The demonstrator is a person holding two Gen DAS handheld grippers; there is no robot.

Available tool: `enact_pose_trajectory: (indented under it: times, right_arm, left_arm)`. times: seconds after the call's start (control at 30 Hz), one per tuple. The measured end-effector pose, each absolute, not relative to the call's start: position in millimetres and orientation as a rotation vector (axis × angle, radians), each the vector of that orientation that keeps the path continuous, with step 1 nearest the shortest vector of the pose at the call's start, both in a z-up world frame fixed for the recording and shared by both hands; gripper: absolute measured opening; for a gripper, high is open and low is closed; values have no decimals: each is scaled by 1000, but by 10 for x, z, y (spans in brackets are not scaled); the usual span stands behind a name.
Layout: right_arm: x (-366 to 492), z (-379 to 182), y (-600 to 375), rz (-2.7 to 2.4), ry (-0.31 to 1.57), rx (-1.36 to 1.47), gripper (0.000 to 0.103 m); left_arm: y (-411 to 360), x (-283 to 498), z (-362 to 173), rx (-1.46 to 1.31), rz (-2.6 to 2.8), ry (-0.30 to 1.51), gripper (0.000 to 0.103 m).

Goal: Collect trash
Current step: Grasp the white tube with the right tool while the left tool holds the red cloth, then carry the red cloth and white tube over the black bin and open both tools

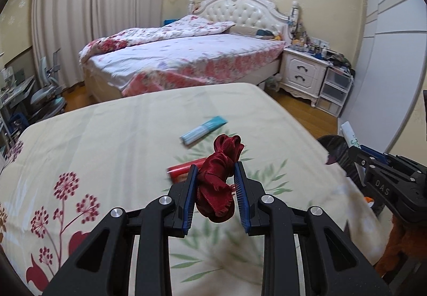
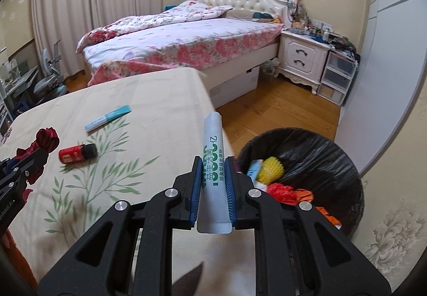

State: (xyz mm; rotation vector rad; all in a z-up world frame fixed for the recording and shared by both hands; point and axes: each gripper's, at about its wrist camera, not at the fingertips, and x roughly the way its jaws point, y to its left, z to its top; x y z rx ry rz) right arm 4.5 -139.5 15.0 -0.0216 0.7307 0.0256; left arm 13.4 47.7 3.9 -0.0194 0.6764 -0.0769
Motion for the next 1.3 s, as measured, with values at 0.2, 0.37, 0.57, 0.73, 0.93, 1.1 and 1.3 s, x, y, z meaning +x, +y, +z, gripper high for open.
enact_pose_trajectory:
  times: [0.2,0.37,0.57,0.73,0.93,1.1,1.3]
  right_arm:
    - [107,161,-1737,-62,715,8,17]
    - [173,141,-2039,-145,701,32,17]
    - [264,3,-2285,-205,719,63,17]
    - [314,-81,-2428,-241,727,71,17]
    - [388,-149,-2586,-285,729,83,17]
    - [434,-195,-2674,-307,735,94,17]
    - [473,-247,-2738,-324,743,109,17]
  left_arm:
    - [47,290,84,12,-164,654,28]
    - [-326,448,80,40,-224,637,28]
    - [-708,690,-1,71,-277,652,28]
    - [-973,813,-93,108,-309,664,28]
    - [-1213,963,-183,135,-337,681,28]
    - [-1355,1053,-246,157,-351,691,28]
    - [-1478,1123,-284,178,-359,694,28]
